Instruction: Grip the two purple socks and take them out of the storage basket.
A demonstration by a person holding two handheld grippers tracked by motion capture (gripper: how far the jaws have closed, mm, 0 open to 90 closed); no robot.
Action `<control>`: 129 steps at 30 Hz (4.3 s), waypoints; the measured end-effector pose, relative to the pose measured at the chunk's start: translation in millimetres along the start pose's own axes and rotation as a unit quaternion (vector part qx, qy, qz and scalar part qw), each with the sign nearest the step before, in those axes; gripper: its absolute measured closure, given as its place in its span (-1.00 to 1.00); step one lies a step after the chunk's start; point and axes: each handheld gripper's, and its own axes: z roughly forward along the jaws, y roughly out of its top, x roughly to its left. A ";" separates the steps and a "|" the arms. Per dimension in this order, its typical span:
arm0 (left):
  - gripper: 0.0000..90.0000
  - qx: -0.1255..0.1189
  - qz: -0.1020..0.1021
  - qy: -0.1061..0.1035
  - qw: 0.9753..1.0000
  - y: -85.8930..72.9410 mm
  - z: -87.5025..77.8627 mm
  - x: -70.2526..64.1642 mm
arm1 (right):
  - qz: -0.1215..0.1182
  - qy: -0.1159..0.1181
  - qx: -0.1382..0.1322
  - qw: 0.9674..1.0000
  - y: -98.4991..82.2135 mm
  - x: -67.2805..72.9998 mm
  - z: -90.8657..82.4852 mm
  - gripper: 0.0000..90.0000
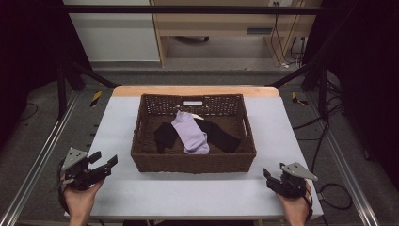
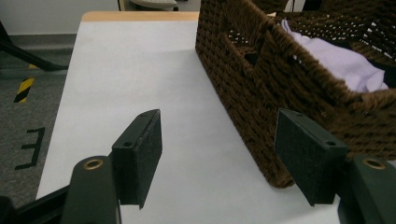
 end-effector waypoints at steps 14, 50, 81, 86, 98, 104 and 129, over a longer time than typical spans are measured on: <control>-0.30 -0.027 0.034 -0.029 0.999 39.0 6.1 -33.7 | -0.004 0.002 -0.010 1.000 1.0 -0.3 -1.4 -0.25; -0.16 -0.033 0.119 -0.072 0.990 120.0 98.5 -132.0 | -0.002 0.002 -0.012 1.000 1.6 -3.1 -1.3 -0.26; -0.02 0.080 0.134 -0.057 0.986 115.5 200.3 -144.5 | -0.004 0.004 -0.006 1.000 1.7 -2.3 1.3 -0.26; -0.03 0.095 0.159 -0.048 0.982 110.3 208.3 -147.7 | -0.009 0.005 -0.005 1.000 2.0 -1.7 2.2 -0.26; 0.13 0.172 0.180 -0.035 0.968 98.4 223.0 -148.8 | -0.009 0.008 -0.003 1.000 2.4 -0.9 3.3 -0.26; 0.14 0.223 0.171 -0.047 0.958 93.2 230.9 -148.3 | -0.010 0.008 -0.002 1.000 2.5 -1.0 3.7 -0.26; 0.96 0.324 0.161 -0.055 0.931 86.6 238.6 -150.5 | -0.012 0.007 -0.001 1.000 2.4 -0.2 3.5 -0.25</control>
